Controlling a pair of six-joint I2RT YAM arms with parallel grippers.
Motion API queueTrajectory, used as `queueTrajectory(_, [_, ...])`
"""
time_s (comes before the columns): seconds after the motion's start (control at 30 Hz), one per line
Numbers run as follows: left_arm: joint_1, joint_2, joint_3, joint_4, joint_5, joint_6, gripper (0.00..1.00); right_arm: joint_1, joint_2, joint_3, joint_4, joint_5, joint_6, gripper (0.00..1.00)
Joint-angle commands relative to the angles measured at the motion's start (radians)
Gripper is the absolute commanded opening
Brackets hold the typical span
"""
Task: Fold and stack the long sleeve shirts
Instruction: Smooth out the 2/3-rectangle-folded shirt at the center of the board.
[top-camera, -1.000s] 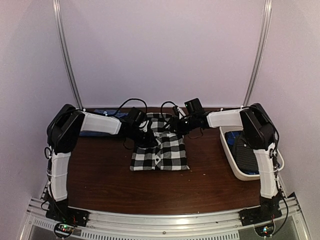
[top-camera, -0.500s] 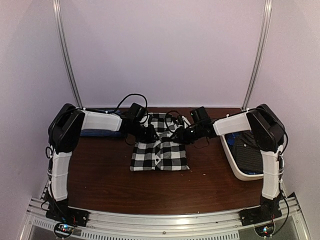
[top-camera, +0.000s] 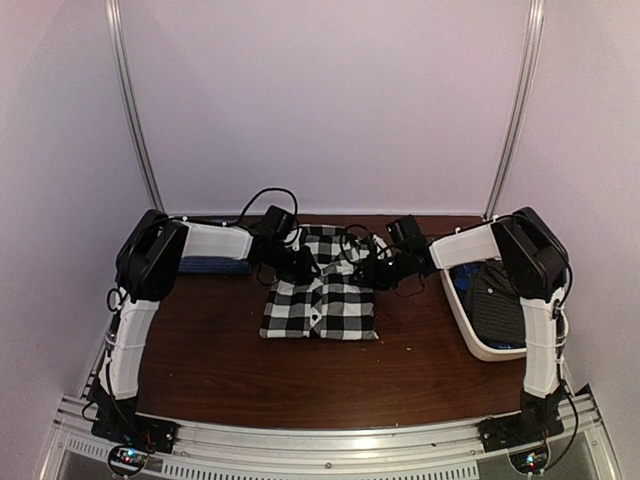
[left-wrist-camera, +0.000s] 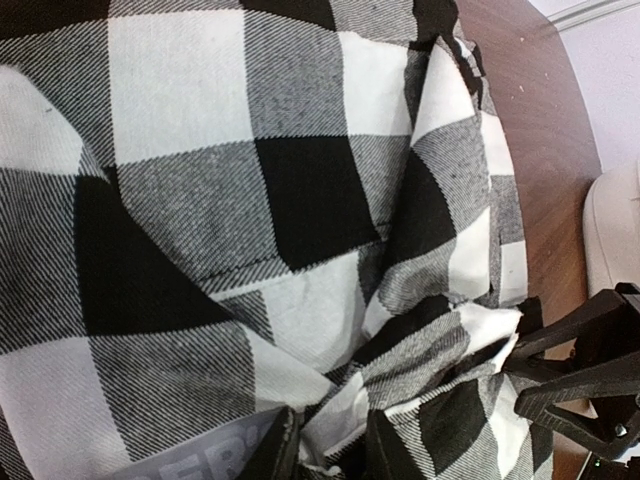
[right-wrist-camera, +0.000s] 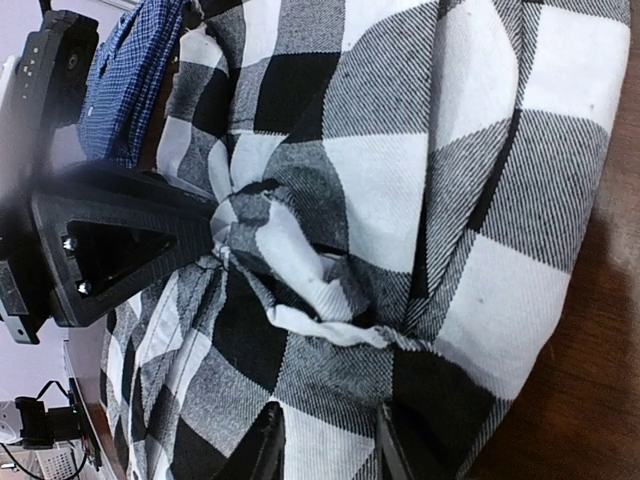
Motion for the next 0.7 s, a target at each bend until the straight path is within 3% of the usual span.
queueTrajectory(0.0, [0.001, -0.005, 0.03, -0.055, -0.012, 0.027, 0.25, 0.032, -0.123, -0.002, -0.065, 0.062, -0.044, 0.34])
queueTrajectory(0.47, [0.001, -0.037, 0.062, -0.093, -0.023, 0.05, 0.25, 0.088, -0.188, -0.348, 0.052, 0.035, 0.006, 0.33])
queueTrajectory(0.67, [0.002, -0.065, 0.115, -0.135, -0.044, 0.075, 0.28, 0.088, -0.268, -0.383, 0.045, 0.063, 0.003, 0.34])
